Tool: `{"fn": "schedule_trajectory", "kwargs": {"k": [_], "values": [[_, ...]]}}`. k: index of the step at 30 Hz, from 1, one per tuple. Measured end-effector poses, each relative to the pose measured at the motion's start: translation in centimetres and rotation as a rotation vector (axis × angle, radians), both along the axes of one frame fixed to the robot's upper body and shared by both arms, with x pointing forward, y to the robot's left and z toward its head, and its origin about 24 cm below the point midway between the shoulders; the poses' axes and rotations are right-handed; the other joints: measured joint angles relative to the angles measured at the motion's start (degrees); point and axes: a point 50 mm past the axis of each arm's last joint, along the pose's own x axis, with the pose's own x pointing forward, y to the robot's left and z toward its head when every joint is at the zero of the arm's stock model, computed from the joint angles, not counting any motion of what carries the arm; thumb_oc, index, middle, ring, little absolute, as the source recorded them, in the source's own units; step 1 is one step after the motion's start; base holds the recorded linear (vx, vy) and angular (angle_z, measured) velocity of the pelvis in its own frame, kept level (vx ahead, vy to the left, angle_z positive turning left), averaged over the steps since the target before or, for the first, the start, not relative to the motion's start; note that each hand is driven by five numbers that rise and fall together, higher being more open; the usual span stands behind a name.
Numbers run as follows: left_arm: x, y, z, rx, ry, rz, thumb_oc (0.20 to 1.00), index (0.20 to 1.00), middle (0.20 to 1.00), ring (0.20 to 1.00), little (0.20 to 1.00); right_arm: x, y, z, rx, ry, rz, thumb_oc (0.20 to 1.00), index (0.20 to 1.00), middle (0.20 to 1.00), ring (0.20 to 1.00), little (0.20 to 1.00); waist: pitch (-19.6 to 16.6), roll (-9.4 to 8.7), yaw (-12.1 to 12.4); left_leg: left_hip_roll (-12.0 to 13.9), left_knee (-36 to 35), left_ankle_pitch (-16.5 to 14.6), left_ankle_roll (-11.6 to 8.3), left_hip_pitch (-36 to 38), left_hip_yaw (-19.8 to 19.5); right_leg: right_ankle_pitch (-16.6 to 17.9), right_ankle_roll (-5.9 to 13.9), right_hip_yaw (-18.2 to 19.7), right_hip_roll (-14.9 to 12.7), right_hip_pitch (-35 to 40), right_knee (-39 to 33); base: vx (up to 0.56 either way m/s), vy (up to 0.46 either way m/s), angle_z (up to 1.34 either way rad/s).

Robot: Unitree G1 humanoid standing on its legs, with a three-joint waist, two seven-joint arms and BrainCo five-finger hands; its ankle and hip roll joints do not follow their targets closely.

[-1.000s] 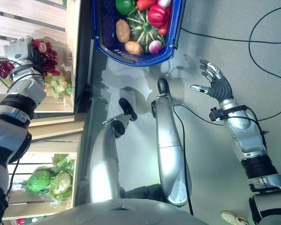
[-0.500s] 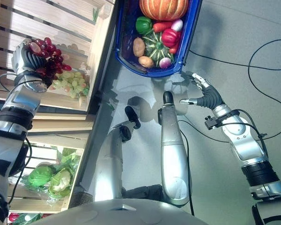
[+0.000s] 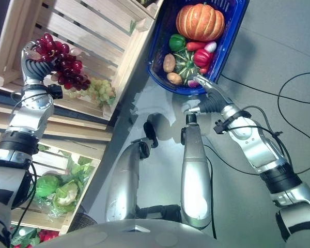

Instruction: Pick up fruits and vegetables into the basket

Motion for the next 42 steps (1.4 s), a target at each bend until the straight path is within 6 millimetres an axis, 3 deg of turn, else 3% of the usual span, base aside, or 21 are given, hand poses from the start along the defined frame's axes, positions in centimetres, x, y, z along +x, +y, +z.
{"fn": "schedule_trajectory", "kwargs": {"k": [4, 13, 17, 26, 31, 42], "values": [[0.2, -2.7, 0.7, -0.076, -0.048, -0.158, 0.200, 0.200, 0.200, 0.200, 0.200, 1.0, 2.4, 0.9, 0.003, -0.056, -0.008, 1.000, 1.000, 1.000, 1.000, 1.000, 0.0, 0.03, 1.0, -0.2, -0.6, 0.2, 0.15, 1.5, -0.5, 0.0, 0.00, -1.0, -0.5, 2.0, -0.7, -0.01, -0.035, 0.08], [-0.4, -7.5, 2.0, -0.174, -0.126, -0.476, 0.200, 0.200, 0.200, 0.200, 0.200, 2.5, 6.5, 0.4, 0.075, -0.056, -0.026, 1.000, 1.000, 1.000, 1.000, 1.000, 0.0, 0.07, 4.2, -0.6, -2.7, 0.7, 0.06, 5.8, -2.4, 0.1, -0.19, -3.0, -0.9, 7.5, -2.8, -0.02, -0.048, 0.09], [-0.8, -9.3, 2.5, -0.185, -0.151, -0.584, 0.200, 0.200, 0.200, 0.200, 0.200, 2.9, 7.7, 0.3, 0.132, -0.056, -0.052, 1.000, 1.000, 1.000, 1.000, 1.000, 0.0, 0.08, 4.9, -1.2, -2.9, 1.2, 0.26, 5.9, -2.9, 0.0, -0.05, -3.4, -1.5, 7.8, -2.7, -0.03, -0.063, 0.11], [-1.7, -14.6, 1.9, -0.284, -0.136, -0.839, 0.200, 0.200, 0.200, 0.200, 0.200, 3.3, 9.0, -1.9, 0.240, -0.005, -0.133, 1.000, 1.000, 1.000, 1.000, 1.000, 0.0, 0.07, 6.7, -1.3, -2.9, 1.5, 0.20, 5.7, -4.2, -0.1, 0.23, -4.7, -1.6, 8.8, -3.2, -0.03, -0.072, 0.07], [-2.3, -16.6, 1.7, -0.305, -0.119, -0.934, 0.200, 0.200, 0.200, 0.200, 0.200, 3.3, 9.6, -2.2, 0.304, 0.008, -0.140, 1.000, 1.000, 1.000, 1.000, 1.000, 0.0, 0.07, 7.2, -1.3, -3.1, 1.6, -0.04, 5.5, -5.6, -0.1, 0.20, -6.0, -1.5, 9.4, -4.0, -0.02, -0.087, 0.08], [-2.9, -17.8, 2.2, -0.368, -0.132, -1.020, 0.200, 0.200, 0.200, 0.200, 0.200, 2.8, 10.5, -1.9, 0.461, 0.048, -0.008, 1.000, 1.000, 1.000, 1.000, 1.000, 0.1, 0.00, 8.1, -1.3, -3.7, 1.6, -0.06, 5.4, -6.8, 0.1, 0.00, -7.6, -1.6, 10.6, -5.4, -0.02, -0.062, 0.06]]}}
